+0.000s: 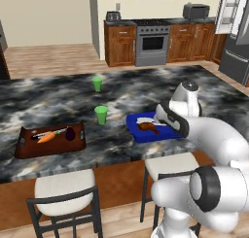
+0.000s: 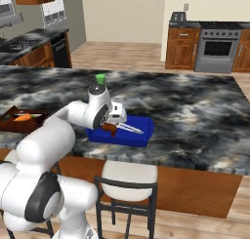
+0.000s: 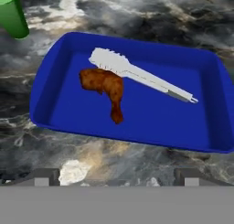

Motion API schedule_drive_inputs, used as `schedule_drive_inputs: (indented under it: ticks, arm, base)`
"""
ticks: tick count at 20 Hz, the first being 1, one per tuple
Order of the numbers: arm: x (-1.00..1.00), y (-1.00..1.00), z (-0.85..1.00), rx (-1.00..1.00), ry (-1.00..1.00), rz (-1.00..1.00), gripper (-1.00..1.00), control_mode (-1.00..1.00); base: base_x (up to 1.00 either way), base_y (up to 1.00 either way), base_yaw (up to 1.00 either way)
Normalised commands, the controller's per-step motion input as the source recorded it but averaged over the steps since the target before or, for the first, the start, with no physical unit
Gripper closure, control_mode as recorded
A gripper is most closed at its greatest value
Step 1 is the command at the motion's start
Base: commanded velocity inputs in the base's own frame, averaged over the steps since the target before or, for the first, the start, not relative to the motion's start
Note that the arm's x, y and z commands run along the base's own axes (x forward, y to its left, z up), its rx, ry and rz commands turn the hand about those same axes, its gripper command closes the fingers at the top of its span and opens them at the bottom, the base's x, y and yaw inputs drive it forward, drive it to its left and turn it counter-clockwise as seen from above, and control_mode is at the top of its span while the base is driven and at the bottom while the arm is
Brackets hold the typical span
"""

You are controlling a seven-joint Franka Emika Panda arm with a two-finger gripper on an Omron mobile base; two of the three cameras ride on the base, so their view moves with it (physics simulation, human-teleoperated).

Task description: Gather the eggplant and carrot from the fridge and place them on a tray on the dining counter. Then gather the steak and chicken drumstick from the fridge and place them on the other tray.

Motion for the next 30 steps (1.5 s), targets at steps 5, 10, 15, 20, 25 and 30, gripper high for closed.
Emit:
schedule_drive_inputs:
  ticks: [5,10,15,20,25,30]
  arm:
    - [-0.92,-0.06,0.62,0.01,-0.07,-0.04,-1.0,-1.0]
    - [-1.0,0.0,0.57,0.01,-0.13,-0.07,-1.0,-1.0]
    - [-1.0,0.0,0.47,0.01,-0.19,-0.09,-1.0,-1.0]
    - [-1.0,-0.01,0.22,0.02,-0.18,-0.12,-1.0,-1.0]
    - [-0.85,0.0,0.07,0.0,-0.19,-0.08,-1.0,-1.0]
    - [-0.14,0.03,-0.07,-0.03,0.0,0.0,-1.0,-1.0]
  base:
    - [0.0,0.0,0.0]
    - [0.0,0.0,0.0]
    - [0.0,0.0,0.0]
    - [0.0,0.0,0.0]
    - [0.0,0.0,0.0]
    - [0.0,0.0,0.0]
